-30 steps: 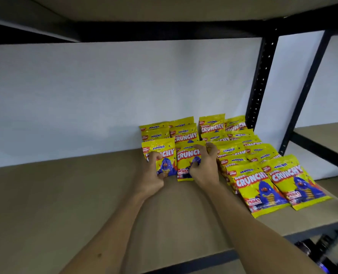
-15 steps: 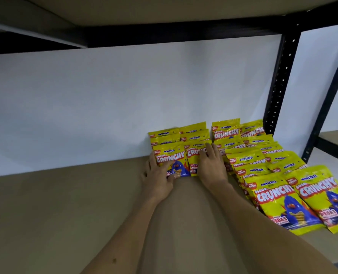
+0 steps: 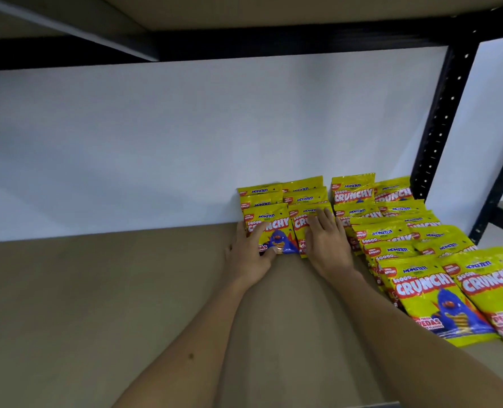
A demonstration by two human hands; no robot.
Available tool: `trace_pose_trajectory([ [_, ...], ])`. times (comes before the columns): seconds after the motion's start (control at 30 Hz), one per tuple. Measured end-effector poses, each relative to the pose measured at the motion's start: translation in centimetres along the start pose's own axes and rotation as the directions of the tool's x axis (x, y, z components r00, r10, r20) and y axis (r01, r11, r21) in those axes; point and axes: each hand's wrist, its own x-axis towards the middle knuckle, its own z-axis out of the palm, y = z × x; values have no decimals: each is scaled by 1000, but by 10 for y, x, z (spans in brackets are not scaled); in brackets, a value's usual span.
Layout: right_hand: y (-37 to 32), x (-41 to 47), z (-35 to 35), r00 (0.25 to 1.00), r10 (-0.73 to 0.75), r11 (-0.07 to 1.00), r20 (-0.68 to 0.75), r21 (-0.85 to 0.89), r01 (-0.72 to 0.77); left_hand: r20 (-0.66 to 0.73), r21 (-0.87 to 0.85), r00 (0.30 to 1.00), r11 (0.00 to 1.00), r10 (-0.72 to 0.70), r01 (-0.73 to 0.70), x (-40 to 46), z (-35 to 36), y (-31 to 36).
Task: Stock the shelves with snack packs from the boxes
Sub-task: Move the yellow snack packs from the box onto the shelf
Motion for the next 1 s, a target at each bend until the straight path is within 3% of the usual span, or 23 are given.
trace_pose_trajectory([
  [0.2,2,-19,-7,996,-10,1000,-91,3,10,-21,-35,1000,999,-14,13,-11,-7,2],
  [0.4,-27,-45,-24,995,-50,993,-89,103,59,20,195,1000,981,-5,1,-46,-37,-11],
  [0.6,-43,-88,-80,992,24,1000,123,9,-26,63,298,996,952,57,-73,-98,-52,10],
  [0.7,-51,-114,-103,972,17,997,236,67,-33,86,303,991,945,105,-126,-130,-66,25],
  [0.77,-67,-141,-110,981,48,992,189,107,-69,62,350,982,918,176,-186,-163,-80,28],
  [0.9,-96,-219,-106,995,-12,993,-100,117,24,-42,497,931,816,363,-296,-253,-91,13],
  [1.0,-108,-256,-101,988,-45,971,-146,226,78,-28,564,914,761,405,-320,-289,-95,-9],
])
